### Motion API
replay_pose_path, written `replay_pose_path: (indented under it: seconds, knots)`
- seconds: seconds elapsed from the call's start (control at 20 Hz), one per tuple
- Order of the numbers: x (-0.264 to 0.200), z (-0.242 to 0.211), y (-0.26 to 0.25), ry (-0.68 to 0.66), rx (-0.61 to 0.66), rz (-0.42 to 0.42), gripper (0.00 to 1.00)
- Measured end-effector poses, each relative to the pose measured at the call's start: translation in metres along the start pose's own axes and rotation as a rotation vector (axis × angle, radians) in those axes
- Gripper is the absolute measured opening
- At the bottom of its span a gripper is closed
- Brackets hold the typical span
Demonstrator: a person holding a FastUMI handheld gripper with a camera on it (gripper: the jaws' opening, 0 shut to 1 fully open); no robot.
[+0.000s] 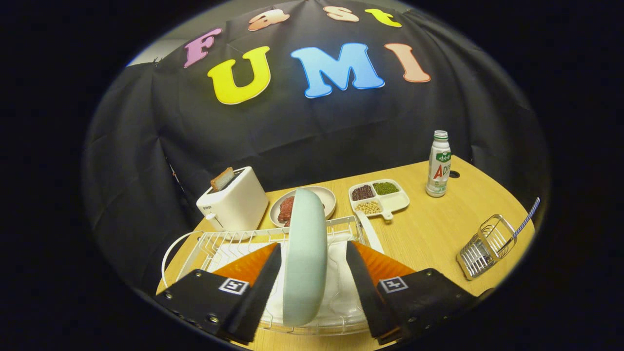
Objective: Take the plate from the dish rack, then take the spoon from the basket and place it into the plate.
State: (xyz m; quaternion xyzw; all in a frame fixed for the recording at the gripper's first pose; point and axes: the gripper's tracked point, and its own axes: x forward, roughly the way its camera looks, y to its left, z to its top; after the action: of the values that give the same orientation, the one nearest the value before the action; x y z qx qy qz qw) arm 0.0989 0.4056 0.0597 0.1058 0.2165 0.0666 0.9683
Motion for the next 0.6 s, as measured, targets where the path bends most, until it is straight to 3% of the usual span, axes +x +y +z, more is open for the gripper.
replay_pose_path:
  seconds: [0.05,0.2,0.3,0.6]
  knots:
    - [0.006,-0.002,0.000,0.014,0.000,0.005,0.77]
    - [0.019,-0.009,0.005,0.069,0.011,0.033,0.76]
    - [0.027,-0.014,0.005,0.097,-0.006,0.015,0.46]
    - [0.025,-0.001,-0.002,0.099,-0.075,-0.150,0.34]
